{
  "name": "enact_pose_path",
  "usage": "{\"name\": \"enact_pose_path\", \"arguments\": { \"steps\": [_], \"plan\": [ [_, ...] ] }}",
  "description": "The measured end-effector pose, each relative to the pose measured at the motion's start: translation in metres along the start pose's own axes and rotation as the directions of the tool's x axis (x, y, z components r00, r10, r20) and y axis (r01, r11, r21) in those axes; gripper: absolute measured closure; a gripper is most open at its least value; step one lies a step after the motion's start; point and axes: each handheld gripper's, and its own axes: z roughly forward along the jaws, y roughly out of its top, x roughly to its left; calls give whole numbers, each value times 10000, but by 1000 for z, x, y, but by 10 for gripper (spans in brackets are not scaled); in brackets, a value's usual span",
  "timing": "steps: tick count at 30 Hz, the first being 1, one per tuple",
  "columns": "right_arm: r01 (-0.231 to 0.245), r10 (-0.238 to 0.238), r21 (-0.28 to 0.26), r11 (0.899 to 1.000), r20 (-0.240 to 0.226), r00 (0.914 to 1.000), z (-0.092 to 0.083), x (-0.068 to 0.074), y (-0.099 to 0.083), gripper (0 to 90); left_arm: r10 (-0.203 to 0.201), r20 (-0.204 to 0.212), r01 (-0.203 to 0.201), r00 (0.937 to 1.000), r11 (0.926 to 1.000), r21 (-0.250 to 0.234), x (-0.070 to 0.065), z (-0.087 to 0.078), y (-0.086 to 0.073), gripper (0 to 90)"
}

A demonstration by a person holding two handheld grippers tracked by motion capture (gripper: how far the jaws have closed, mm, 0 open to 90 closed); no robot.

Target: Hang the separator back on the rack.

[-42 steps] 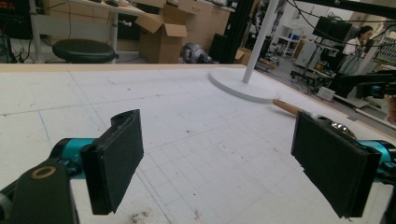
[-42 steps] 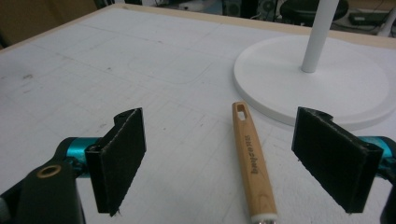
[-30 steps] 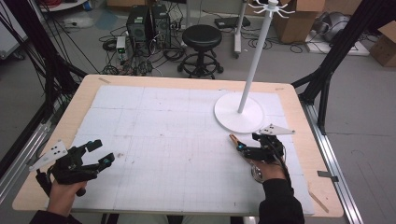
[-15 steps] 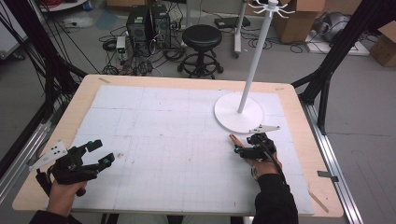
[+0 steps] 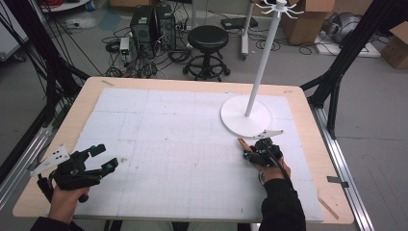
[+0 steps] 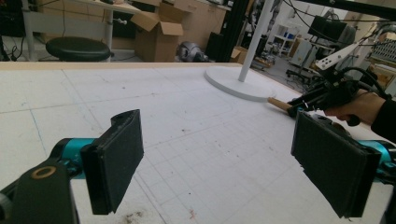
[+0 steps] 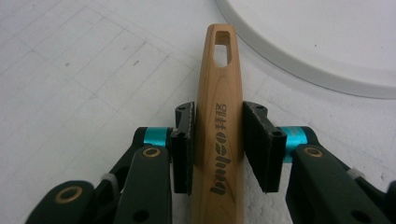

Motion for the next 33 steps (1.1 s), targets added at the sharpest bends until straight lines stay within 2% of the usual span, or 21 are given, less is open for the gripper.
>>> {"name": "enact_pose_path", "arguments": {
  "steps": [9,17,22,25,33],
  "plan": [
    [-81,76,215,9997,241,9997,0,3,3,667,-3,-4,3,10000,10000,20,0,0,0,173],
    [-318,313,299,9990,174,9994,0,2,3,663,24,-28,-23,10000,10000,65,0,1,0,173],
    [-185,179,302,9994,215,9996,0,3,4,670,25,-36,-25,10000,10000,72,0,0,0,173],
    [-302,300,267,9992,63,9995,-2,3,3,671,6,-21,-6,10000,10000,51,0,1,0,173],
    [-567,526,-660,9962,-613,9967,-21,4,0,671,-23,-29,23,10000,10000,10,0,0,0,173]
  ]
}}
